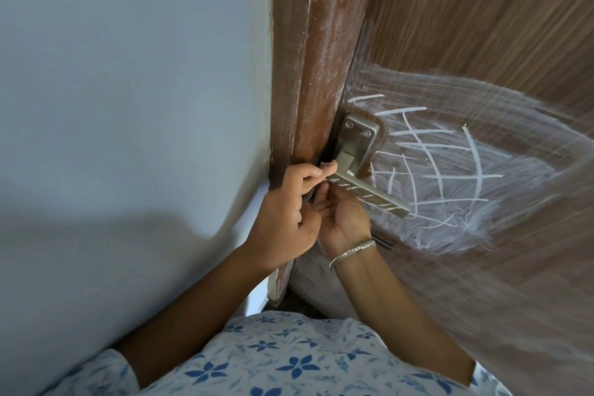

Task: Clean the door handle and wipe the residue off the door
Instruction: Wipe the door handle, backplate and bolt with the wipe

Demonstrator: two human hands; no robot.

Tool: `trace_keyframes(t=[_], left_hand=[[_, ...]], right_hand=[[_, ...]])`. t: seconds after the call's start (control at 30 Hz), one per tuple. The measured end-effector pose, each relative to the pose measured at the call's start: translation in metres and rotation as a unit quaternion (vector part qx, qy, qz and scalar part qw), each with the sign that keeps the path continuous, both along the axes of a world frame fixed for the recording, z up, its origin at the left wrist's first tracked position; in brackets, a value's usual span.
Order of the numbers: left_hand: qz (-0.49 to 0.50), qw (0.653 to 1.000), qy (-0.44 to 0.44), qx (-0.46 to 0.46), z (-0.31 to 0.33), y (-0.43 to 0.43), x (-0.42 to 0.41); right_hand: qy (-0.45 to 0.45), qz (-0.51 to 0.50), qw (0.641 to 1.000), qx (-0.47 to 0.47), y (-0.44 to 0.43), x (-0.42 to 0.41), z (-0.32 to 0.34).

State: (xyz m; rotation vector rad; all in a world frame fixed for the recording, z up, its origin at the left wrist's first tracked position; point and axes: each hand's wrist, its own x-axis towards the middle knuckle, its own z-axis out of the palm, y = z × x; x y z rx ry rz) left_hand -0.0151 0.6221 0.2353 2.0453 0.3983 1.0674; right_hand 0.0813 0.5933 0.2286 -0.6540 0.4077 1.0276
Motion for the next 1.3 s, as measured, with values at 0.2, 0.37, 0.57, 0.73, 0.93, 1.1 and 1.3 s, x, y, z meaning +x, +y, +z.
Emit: trace_keyframes(t=[0.2, 0.37, 0.57, 0.73, 0.93, 1.1, 1.3], left_hand=[[-0.002, 1.000, 0.004, 0.013, 0.001, 0.001, -0.001], [-0.007, 1.000, -0.004, 0.001, -0.003, 0.002, 0.000], [0.003, 1.000, 0.005, 0.025, -0.002, 0.002, -0.003], [0.000, 0.999, 0.001, 0.036, -0.002, 0.001, -0.001], [0.000, 1.000, 0.006, 0.024, -0.006, 0.001, -0.002], [-0.005, 1.000, 0.012, 0.016, -0.006, 0.001, -0.002], [0.005, 1.000, 0.012, 0.005, -0.006, 0.000, -0.002]], right_hand=[[-0.030, -0.018, 0.999, -0.017, -0.005, 0.000, -0.009], [-0.084, 0.059, 0.994, -0.044, -0.003, 0.002, 0.002], [-0.038, -0.066, 0.996, -0.043, -0.012, 0.000, -0.007], [-0.057, -0.087, 0.994, -0.031, -0.018, 0.007, -0.001], [-0.087, -0.043, 0.993, -0.065, -0.018, 0.006, -0.012], [-0.072, -0.037, 0.996, -0.039, -0.025, 0.010, -0.013], [-0.014, -0.015, 0.999, -0.027, -0.024, -0.001, -0.009]])
